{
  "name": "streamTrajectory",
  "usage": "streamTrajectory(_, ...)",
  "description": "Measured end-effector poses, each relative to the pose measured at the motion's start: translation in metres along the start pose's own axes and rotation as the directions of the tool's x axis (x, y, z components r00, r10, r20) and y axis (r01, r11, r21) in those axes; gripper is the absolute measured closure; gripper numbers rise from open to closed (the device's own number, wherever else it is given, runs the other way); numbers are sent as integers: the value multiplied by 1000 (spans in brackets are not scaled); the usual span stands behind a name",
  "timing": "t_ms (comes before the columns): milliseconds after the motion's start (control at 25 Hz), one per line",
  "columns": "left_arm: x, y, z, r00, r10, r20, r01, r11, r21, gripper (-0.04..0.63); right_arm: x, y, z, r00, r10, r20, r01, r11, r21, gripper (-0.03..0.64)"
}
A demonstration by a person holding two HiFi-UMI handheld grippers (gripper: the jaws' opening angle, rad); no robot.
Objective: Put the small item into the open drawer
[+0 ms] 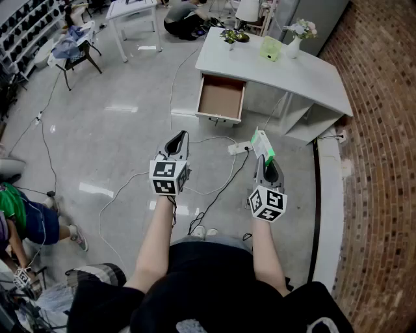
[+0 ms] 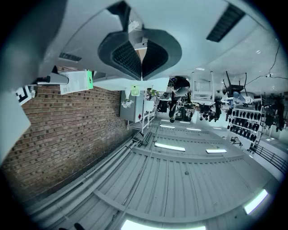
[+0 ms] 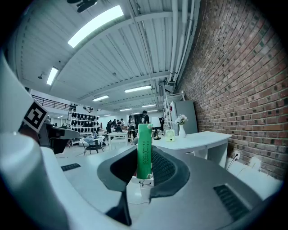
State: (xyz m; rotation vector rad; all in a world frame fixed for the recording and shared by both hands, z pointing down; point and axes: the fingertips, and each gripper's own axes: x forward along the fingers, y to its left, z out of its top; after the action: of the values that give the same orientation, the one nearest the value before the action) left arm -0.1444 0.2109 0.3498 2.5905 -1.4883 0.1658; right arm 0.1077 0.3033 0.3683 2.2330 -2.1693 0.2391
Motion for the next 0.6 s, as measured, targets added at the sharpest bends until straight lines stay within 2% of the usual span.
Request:
streamTrajectory(400, 13, 7, -4, 1000, -11, -9, 11, 1000, 1, 568, 11, 3, -4, 1000, -4, -4, 4, 1000, 9, 543)
streamTrajectory(600, 16, 10, -7, 1000, -26, -10, 27, 1000, 7, 568, 6, 6, -1, 999, -33, 30, 32, 999, 30, 536)
